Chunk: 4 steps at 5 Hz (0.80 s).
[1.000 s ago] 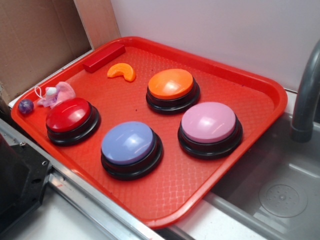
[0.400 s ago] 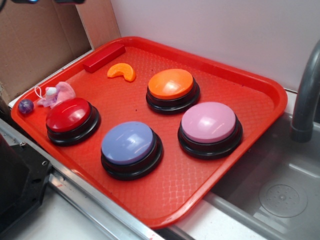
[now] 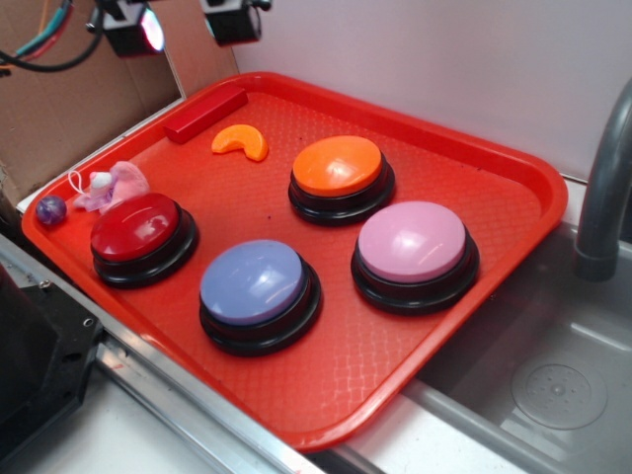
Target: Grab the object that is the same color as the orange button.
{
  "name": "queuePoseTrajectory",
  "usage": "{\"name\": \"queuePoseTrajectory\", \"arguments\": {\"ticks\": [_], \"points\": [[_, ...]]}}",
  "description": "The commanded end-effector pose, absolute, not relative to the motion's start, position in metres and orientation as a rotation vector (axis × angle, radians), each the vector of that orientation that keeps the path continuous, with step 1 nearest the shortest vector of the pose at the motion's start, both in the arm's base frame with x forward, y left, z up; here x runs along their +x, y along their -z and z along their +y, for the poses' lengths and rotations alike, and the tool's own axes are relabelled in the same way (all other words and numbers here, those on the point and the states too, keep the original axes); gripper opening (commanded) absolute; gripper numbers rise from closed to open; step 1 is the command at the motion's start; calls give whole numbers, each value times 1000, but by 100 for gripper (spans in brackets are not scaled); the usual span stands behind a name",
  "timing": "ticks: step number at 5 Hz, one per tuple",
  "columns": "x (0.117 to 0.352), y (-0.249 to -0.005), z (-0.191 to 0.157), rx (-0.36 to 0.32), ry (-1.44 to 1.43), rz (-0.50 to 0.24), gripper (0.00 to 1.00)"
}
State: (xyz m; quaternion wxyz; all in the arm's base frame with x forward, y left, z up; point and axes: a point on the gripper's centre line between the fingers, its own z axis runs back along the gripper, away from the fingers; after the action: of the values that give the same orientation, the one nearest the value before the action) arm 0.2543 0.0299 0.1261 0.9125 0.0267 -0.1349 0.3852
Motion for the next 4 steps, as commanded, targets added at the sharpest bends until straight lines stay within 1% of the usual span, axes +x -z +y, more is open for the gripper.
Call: {"name": "queuePoseTrajectory", "arguments": {"ticks": [1,2,3,4], "points": [[282,-95,63,110,-1029,-445,100],[294,-68,77,165,-1101,-494,100],[300,-51,82,196,-1132,-502,100],[303,-40,88,226,-1164,-522,100]]}}
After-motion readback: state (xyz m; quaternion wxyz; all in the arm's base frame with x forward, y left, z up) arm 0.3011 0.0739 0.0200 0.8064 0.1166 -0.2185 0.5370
